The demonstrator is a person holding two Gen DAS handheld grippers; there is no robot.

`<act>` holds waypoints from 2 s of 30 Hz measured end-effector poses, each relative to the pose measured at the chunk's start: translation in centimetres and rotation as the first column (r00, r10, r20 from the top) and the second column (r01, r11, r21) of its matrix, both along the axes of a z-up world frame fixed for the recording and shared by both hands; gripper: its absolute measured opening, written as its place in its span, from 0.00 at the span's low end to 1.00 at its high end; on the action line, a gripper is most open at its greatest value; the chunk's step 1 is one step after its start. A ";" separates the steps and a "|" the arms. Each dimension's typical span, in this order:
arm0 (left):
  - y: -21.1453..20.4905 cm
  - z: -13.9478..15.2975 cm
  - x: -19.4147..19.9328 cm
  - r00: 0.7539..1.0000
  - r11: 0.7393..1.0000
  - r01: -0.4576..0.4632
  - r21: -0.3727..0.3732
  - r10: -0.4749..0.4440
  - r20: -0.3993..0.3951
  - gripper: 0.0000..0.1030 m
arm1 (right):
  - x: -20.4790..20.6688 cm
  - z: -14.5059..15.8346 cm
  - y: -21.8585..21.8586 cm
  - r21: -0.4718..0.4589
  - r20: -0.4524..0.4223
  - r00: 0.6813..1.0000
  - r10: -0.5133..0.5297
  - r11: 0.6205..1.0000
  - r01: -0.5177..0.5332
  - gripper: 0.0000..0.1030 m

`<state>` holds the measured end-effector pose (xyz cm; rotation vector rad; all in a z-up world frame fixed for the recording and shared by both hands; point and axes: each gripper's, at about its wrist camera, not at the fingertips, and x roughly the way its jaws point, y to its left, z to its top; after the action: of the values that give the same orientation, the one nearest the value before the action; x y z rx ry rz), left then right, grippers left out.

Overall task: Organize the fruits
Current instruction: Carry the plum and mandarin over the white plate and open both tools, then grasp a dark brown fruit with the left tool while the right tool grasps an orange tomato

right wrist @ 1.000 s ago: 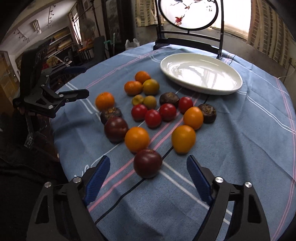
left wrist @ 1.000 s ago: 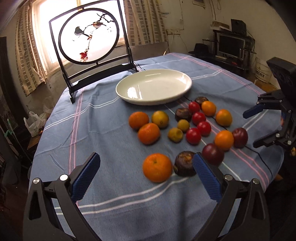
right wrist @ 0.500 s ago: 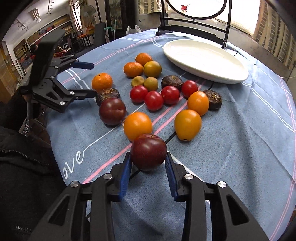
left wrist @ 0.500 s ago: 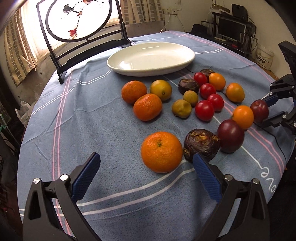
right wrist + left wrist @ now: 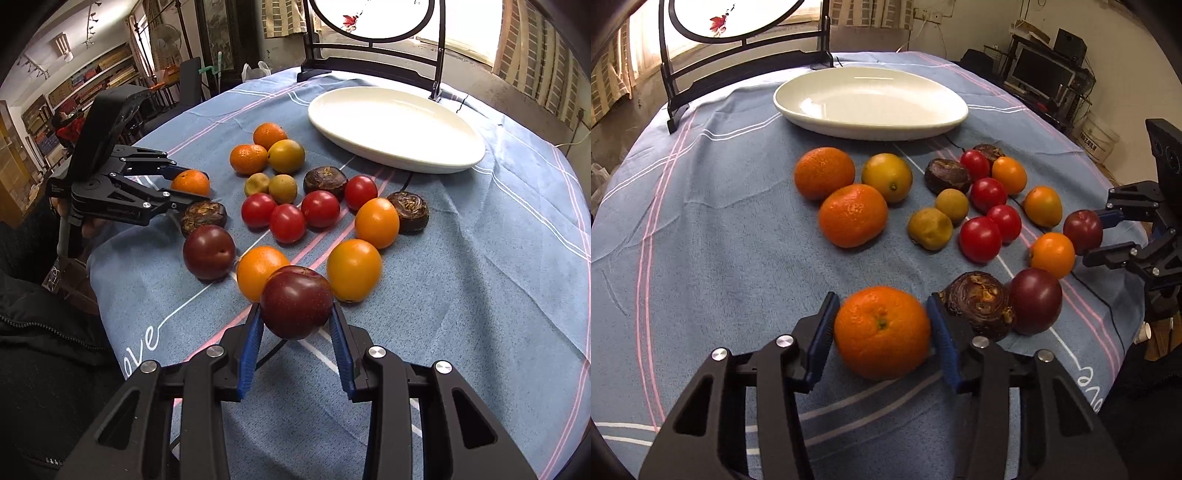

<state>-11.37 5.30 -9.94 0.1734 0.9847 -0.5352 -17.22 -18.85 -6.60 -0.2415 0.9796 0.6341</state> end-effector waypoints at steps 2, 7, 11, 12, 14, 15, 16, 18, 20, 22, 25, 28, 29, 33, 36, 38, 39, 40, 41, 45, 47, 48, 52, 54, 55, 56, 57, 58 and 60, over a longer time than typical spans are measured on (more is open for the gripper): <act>0.0 0.1 0.2 1.000 1.000 -0.013 -0.008 0.012 -0.022 0.43 | 0.0 0.3 -0.2 0.008 0.007 1.000 -0.003 1.000 0.003 0.35; -0.4 3.1 0.1 0.998 1.000 -0.022 -0.002 0.022 0.054 0.42 | 1.5 1.8 -0.5 0.016 0.053 0.998 -0.022 1.000 0.021 0.35; -2.4 7.6 2.1 0.973 0.996 -0.086 0.010 0.082 0.214 0.43 | 4.5 5.0 -0.4 0.044 0.162 0.986 -0.041 0.998 0.035 0.35; -3.1 8.7 2.9 0.965 0.994 -0.110 0.006 0.106 0.242 0.43 | 5.6 5.7 -0.4 0.055 0.184 0.981 -0.056 0.997 0.046 0.35; -4.2 10.4 5.6 0.954 0.988 -0.155 -0.025 0.156 0.258 0.43 | 8.3 6.9 -0.2 0.084 0.208 0.974 -0.089 0.994 0.073 0.35; -4.8 11.0 7.3 0.951 0.984 -0.174 -0.031 0.176 0.254 0.43 | 9.8 7.2 -0.1 0.094 0.214 0.971 -0.107 0.992 0.089 0.35; -5.3 11.3 8.8 0.950 0.981 -0.193 -0.027 0.194 0.246 0.43 | 11.4 7.3 0.0 0.103 0.212 0.969 -0.128 0.989 0.108 0.35; -6.7 10.9 11.9 0.957 0.978 -0.210 0.004 0.204 0.207 0.43 | 14.5 7.1 0.2 0.115 0.189 0.969 -0.159 0.984 0.139 0.35; -8.0 9.8 14.6 0.960 0.971 -0.233 0.055 0.220 0.171 0.43 | 17.5 6.4 0.4 0.102 0.156 0.970 -0.189 0.979 0.174 0.36; -9.0 8.6 16.5 0.962 0.966 -0.236 0.107 0.217 0.165 0.43 | 19.7 5.6 0.5 0.089 0.136 0.968 -0.212 0.976 0.201 0.36; -9.7 7.0 18.3 0.960 0.955 -0.249 0.160 0.222 0.168 0.43 | 21.7 4.2 0.7 0.066 0.107 0.969 -0.222 0.974 0.216 0.36; -9.5 5.8 19.2 0.961 0.952 -0.255 0.171 0.229 0.155 0.43 | 23.3 3.1 0.9 0.054 0.073 0.972 -0.224 0.974 0.220 0.36; -9.4 5.6 19.5 0.961 0.951 -0.257 0.174 0.233 0.149 0.43 | 23.7 2.8 1.1 0.043 0.072 0.972 -0.222 0.975 0.220 0.36; -9.2 5.1 20.5 0.957 0.945 -0.278 0.173 0.257 0.134 0.44 | 25.0 1.9 1.6 0.023 0.058 0.971 -0.233 0.972 0.232 0.37; -8.8 5.1 20.9 0.948 0.937 -0.305 0.167 0.283 0.144 0.61 | 25.4 1.8 1.8 0.021 0.059 0.972 -0.229 0.973 0.228 0.50; -8.3 5.6 20.7 0.938 0.931 -0.330 0.156 0.304 0.170 0.71 | 24.9 2.4 1.6 0.035 0.092 0.965 -0.247 0.969 0.245 0.59; -8.1 5.8 20.5 0.938 0.934 -0.327 0.145 0.303 0.169 0.73 | 24.6 2.8 1.4 0.047 0.093 0.966 -0.242 0.970 0.239 0.59; -7.8 6.1 20.2 0.938 0.936 -0.326 0.136 0.303 0.167 0.73 | 23.9 3.2 1.2 0.053 0.099 0.966 -0.238 0.971 0.234 0.59; -7.4 6.4 19.6 0.938 0.937 -0.326 0.128 0.303 0.169 0.73 | 23.0 3.5 1.1 0.057 0.107 0.967 -0.229 0.973 0.224 0.59; -6.0 7.6 16.1 0.945 0.953 -0.286 0.098 0.264 0.190 0.76 | 16.9 4.7 1.2 0.063 0.122 0.988 -0.097 0.994 0.090 0.60; -5.2 8.0 13.6 0.951 0.963 -0.252 0.091 0.229 0.210 0.79 | 12.9 4.8 1.5 0.054 0.133 0.991 -0.008 0.999 0.001 0.61; -4.9 8.1 12.1 0.953 0.968 -0.232 0.092 0.207 0.222 0.79 | 11.0 4.7 1.6 0.048 0.134 0.990 0.031 0.998 -0.038 0.61; -3.5 8.0 6.3 0.964 0.983 -0.155 0.099 0.129 0.232 0.80 | 4.1 3.3 2.2 0.029 0.099 0.982 0.161 0.986 -0.165 0.61; -2.9 7.5 3.6 0.969 0.987 -0.111 0.115 0.081 0.234 0.81 | 1.7 2.5 2.6 0.002 0.088 0.974 0.209 0.978 -0.210 0.61; -2.6 7.1 2.3 0.971 0.988 -0.089 0.124 0.059 0.231 0.81 | 0.7 2.0 2.9 -0.018 0.085 0.970 0.228 0.974 -0.227 0.61; -2.4 6.6 1.1 0.975 0.989 -0.061 0.134 0.030 0.221 0.81 | 0.0 1.5 3.1 -0.039 0.082 0.967 0.240 0.971 -0.238 0.61; -2.1 6.0 -0.1 0.978 0.989 -0.031 0.145 0.000 0.209 0.81 | -0.5 1.1 3.3 -0.054 0.076 0.966 0.248 0.968 -0.244 0.61; -1.9 5.2 -1.1 0.980 0.987 -0.005 0.162 -0.028 0.197 0.81 | -0.7 0.7 3.4 -0.065 0.069 0.967 0.247 0.968 -0.242 0.61; -1.9 3.8 -2.7 0.981 0.979 0.036 0.199 -0.073 0.180 0.81 | -0.5 0.0 3.5 -0.074 0.046 0.971 0.234 0.970 -0.230 0.61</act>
<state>-14.03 3.41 -6.10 0.4204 0.8503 -0.4625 -17.73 -15.37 -6.58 -0.4362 0.9291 0.8040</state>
